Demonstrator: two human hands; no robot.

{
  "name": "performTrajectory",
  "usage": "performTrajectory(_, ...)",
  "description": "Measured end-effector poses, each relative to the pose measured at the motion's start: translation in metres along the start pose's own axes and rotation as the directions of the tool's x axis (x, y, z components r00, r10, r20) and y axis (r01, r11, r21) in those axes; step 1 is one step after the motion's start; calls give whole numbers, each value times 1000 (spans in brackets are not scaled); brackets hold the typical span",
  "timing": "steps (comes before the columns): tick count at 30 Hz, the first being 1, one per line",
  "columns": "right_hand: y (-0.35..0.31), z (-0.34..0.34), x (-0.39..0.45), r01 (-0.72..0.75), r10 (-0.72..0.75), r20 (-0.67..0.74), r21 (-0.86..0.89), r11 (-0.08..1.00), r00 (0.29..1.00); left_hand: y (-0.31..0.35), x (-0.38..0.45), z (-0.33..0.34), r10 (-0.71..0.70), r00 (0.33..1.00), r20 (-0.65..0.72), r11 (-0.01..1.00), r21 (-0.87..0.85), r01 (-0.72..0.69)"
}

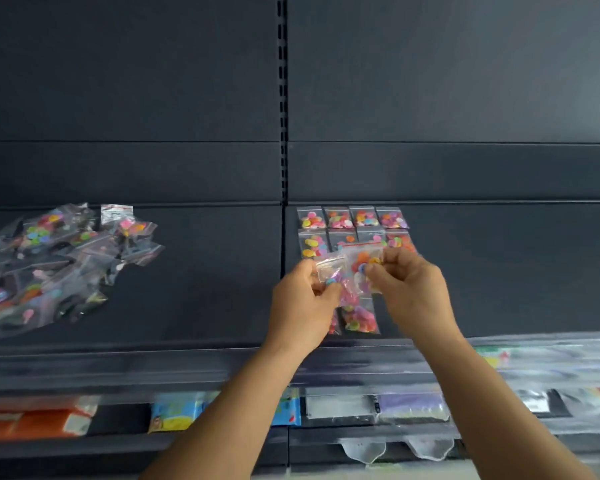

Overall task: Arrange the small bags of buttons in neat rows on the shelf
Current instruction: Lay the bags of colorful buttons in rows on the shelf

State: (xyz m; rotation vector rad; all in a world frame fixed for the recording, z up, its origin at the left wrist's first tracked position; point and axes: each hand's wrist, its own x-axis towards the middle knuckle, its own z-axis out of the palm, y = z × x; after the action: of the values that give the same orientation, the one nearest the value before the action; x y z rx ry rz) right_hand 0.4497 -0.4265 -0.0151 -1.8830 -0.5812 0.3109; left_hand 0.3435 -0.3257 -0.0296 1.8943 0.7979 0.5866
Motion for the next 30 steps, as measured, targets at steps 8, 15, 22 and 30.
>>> performTrajectory(8, 46, -73, 13, -79, 71, -71, -123, 989, 995, 24, -8, 74, 5, 997, 82, 973, 229, -24)
performTrajectory(15, 68, -86, 18, -123, 117, -41, -259, 958, 992, 35, -12, 97, 85, 993, 83, 895, 431, -112)
performTrajectory(22, 72, -81, 17, -77, 92, 14, -444, 893, 996, 30, -13, 98, 210, 975, 66, 762, 614, -206)
performTrajectory(30, 74, -89, 2, 319, -196, 272, -545, 776, 942, 19, -24, 88, 329, 866, 378, 660, 564, -497)
